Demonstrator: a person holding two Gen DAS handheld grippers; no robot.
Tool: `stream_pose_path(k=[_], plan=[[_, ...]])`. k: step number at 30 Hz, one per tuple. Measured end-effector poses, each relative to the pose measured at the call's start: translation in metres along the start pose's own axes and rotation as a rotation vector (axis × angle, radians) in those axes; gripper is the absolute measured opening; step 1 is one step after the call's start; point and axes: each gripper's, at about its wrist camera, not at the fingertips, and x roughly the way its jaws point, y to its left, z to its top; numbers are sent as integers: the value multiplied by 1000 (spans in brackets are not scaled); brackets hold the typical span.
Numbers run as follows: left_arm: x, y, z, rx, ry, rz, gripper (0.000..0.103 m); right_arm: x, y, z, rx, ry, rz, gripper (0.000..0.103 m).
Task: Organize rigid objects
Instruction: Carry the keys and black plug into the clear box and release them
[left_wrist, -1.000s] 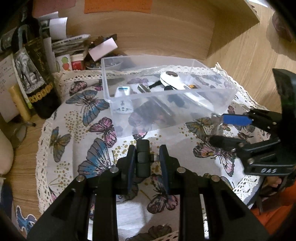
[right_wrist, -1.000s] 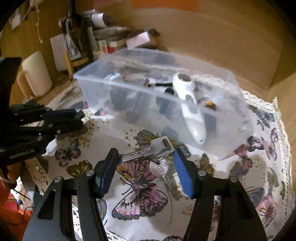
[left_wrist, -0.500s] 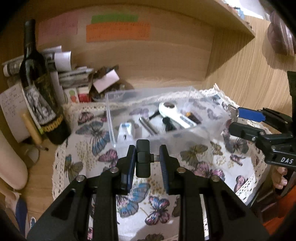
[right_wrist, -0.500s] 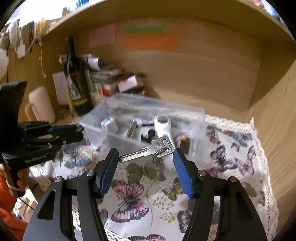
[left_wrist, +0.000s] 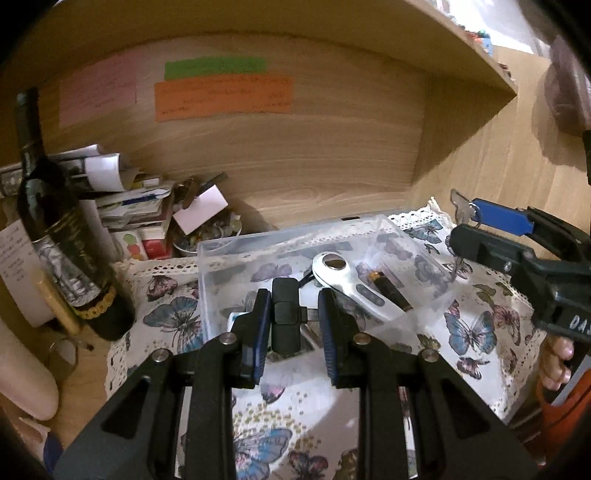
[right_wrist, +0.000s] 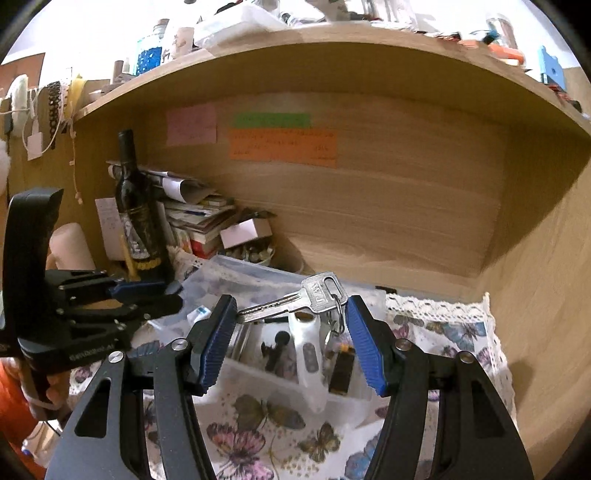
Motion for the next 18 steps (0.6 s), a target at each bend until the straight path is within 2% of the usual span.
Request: stream_pose_path(k=[8,18], plan=[[43,0,4,-16,80,2,25,51,-2,-10,-1,115,30,58],[81,-3,-1,-13,160,-15,25,94,-13,-32,14,264,6,58]])
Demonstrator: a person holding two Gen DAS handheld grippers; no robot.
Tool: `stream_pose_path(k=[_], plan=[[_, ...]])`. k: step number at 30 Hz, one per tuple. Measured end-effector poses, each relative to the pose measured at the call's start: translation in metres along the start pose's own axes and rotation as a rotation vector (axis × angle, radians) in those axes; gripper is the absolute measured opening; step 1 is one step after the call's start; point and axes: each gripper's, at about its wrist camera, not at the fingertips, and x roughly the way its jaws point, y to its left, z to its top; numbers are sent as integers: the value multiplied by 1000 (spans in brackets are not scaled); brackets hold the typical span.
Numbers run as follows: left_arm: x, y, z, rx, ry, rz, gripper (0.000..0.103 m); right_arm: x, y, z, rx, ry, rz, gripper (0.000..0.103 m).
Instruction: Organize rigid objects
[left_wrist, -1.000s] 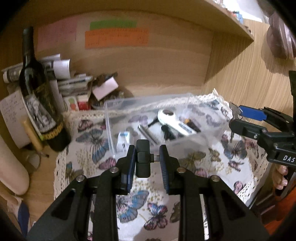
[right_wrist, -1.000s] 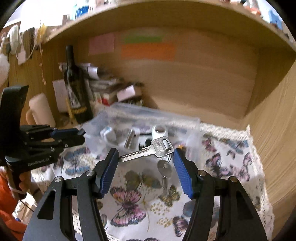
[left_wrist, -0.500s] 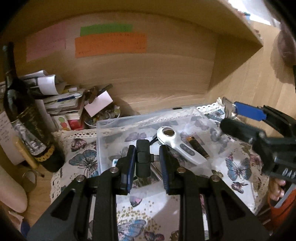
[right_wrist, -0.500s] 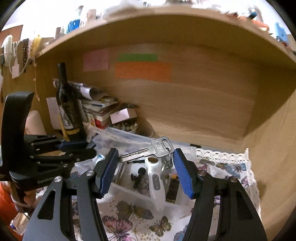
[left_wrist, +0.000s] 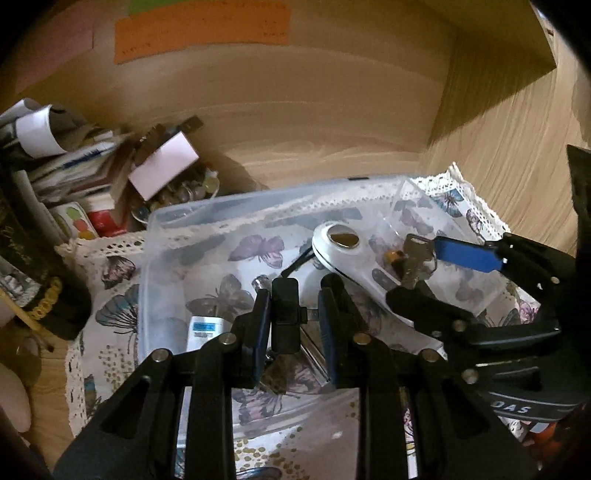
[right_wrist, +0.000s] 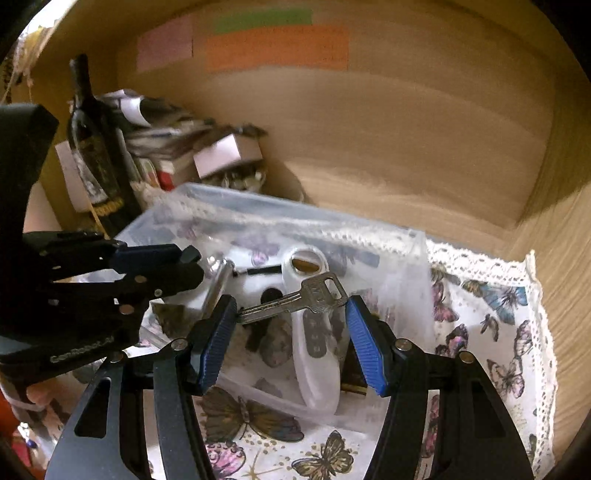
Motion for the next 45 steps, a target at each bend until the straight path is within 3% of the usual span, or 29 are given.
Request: stream_pose_path(k=[5,9,18,20,22,26,28,35,45], plan=[[2,-2,0,10,2,-1,27,8,1,0,-3,34,4,57],[-6,-3,-1,10,-15,-2,34,4,2,1,-13,47,9,58],[-49,-11,-2,28,-126,9,45,-39,1,8,-11,-57,-15,62],[-64,-14,-3,36,-170,22,52,-54,-1,11,-6,-93,-17,66],[-79,-18,-4,41,-217,37,66,-71,-2,12,-7,-133,-28,69],[-111,-24,-9,45,-309,70,85,-101,-4,13,-6,-207,-51,84],[-124,-27,-10,36,-340,74,97,-117,-3,11,-4,-241,-56,86],[-166,-33,-23,23,-441,90,102,-158,-1,5,11,-342,-67,103],[-199,-44,-37,40,-515,85,103,-186,8,-2,14,-416,-66,103]])
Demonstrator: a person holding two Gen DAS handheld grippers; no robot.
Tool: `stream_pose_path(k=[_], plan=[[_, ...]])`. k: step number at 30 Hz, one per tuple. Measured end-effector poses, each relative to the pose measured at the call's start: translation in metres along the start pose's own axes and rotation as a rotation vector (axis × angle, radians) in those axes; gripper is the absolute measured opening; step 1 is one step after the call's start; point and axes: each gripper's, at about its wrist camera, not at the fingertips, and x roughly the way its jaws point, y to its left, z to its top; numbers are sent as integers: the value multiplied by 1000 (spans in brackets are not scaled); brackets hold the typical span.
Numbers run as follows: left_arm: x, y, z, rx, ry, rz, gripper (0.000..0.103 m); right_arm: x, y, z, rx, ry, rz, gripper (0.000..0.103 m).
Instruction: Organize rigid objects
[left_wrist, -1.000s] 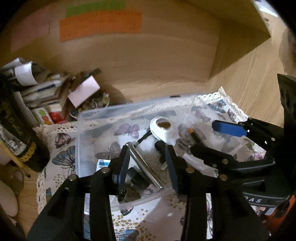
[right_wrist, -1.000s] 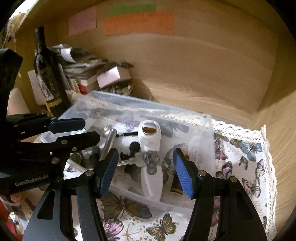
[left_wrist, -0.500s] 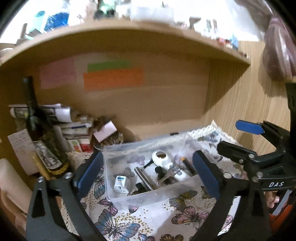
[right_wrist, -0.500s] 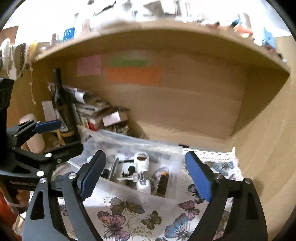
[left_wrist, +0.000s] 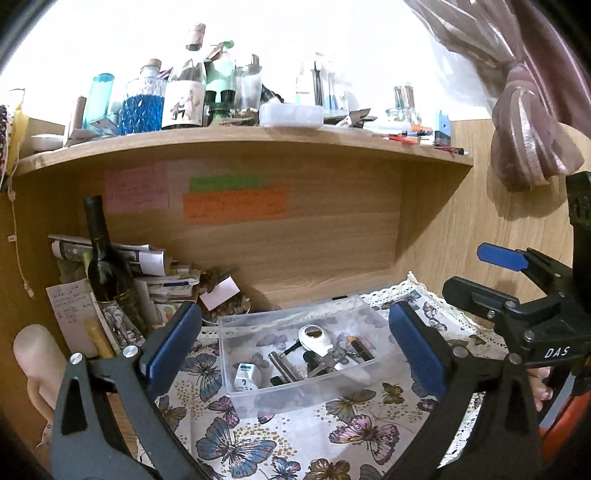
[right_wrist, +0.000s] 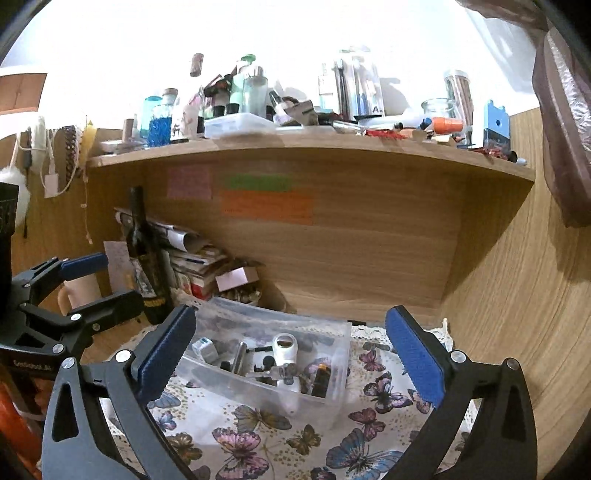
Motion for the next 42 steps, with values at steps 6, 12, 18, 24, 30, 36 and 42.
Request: stream_pose_path(k=[6,12,18,24,30,36,42], plan=[[-5,1,2,-5,-11,-2,103,-3,1,-2,10,-2,-3,103],[-5,2,3,-18,-14,-5,103,-4,-1,-2,19,-8,-2,103],[-5,2,3,-16,-12,-5,103,-3,-2,-2,23,-7,-1,103],[-4,-1,3,-11,-13,-7,103,-3,-2,-2,23,-7,0,103],[-5,-3,3,-12,-17,-7,103,-3,-2,-1,21,-8,-1,103],[-5,-4,4,-13,-18,-4,103,-3,-2,-2,21,-8,0,103],[-5,-4,4,-14,-17,-10,103,-3,-2,-2,22,-8,-2,103]])
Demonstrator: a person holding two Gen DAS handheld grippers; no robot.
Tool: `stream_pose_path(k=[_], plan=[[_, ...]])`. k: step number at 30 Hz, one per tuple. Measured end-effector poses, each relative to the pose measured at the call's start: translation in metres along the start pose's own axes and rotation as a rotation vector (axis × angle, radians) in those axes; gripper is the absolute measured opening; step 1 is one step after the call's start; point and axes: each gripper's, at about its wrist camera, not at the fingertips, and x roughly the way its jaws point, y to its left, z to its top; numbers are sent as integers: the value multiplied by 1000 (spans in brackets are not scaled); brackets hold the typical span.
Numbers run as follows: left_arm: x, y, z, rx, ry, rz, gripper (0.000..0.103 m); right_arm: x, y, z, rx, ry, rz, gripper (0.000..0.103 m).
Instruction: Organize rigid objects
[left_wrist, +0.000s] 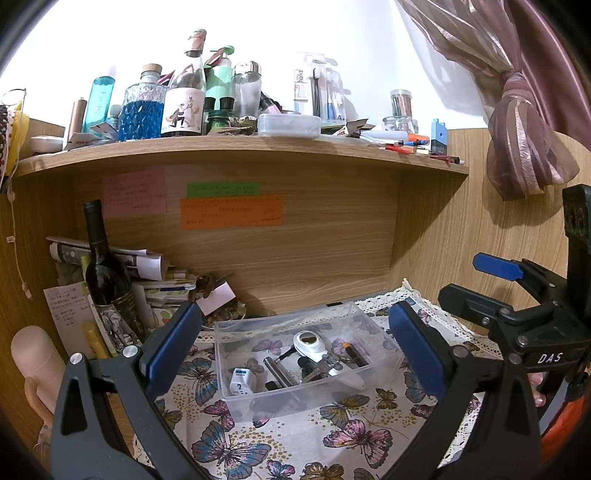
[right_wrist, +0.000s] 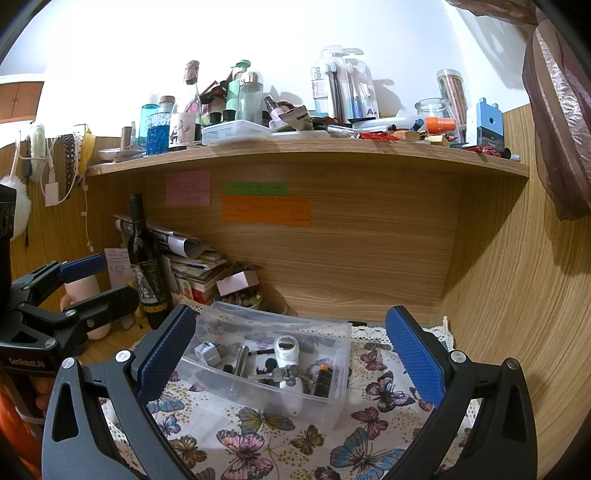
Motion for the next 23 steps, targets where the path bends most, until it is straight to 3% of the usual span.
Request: stream_pose_path(k=[23], plan=[[6,4,0,-37,17,-33,103,6,1,-1,-3,14,4,103]])
